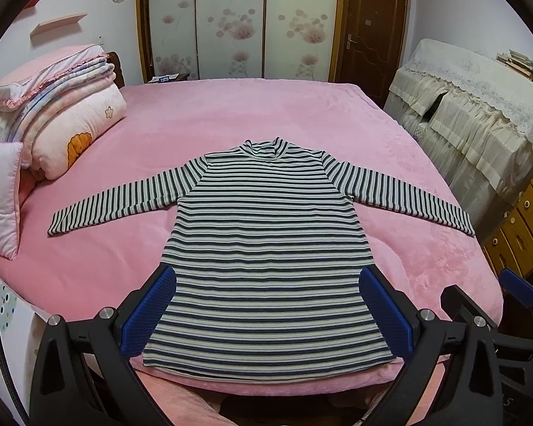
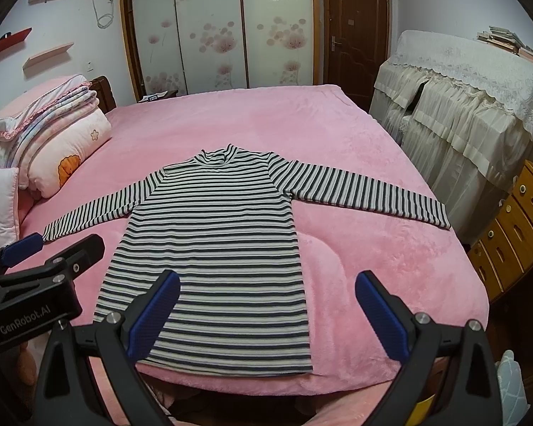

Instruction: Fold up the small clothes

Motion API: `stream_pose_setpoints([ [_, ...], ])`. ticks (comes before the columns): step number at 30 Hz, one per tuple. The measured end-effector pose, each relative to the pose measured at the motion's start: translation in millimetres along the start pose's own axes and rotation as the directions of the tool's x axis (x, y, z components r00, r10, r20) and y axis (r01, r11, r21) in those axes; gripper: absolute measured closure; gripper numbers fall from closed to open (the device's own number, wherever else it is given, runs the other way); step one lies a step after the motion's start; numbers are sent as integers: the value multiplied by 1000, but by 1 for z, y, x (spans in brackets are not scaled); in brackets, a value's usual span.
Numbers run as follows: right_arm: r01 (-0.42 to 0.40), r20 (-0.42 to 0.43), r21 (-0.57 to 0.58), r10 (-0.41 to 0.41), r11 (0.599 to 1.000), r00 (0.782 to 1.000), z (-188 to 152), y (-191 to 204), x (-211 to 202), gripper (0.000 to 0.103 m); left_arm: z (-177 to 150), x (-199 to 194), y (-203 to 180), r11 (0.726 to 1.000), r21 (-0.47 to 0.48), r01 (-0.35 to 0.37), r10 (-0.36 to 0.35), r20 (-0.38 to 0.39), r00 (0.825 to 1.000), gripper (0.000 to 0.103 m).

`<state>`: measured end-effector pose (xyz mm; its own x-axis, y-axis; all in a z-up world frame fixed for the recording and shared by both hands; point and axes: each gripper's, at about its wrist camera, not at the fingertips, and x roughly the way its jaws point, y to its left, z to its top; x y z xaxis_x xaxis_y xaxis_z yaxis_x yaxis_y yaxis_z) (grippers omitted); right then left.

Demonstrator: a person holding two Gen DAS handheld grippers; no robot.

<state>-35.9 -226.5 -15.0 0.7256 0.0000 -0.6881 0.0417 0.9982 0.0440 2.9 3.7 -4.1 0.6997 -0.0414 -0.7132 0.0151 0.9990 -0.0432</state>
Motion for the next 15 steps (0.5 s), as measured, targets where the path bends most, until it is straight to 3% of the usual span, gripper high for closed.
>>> stream_pose_setpoints([
  [15, -1, 0, 2, 1, 1000, 1000, 1, 0, -1, 3, -3, -5, -3, 1000, 15, -19, 19, 22, 1000, 1],
])
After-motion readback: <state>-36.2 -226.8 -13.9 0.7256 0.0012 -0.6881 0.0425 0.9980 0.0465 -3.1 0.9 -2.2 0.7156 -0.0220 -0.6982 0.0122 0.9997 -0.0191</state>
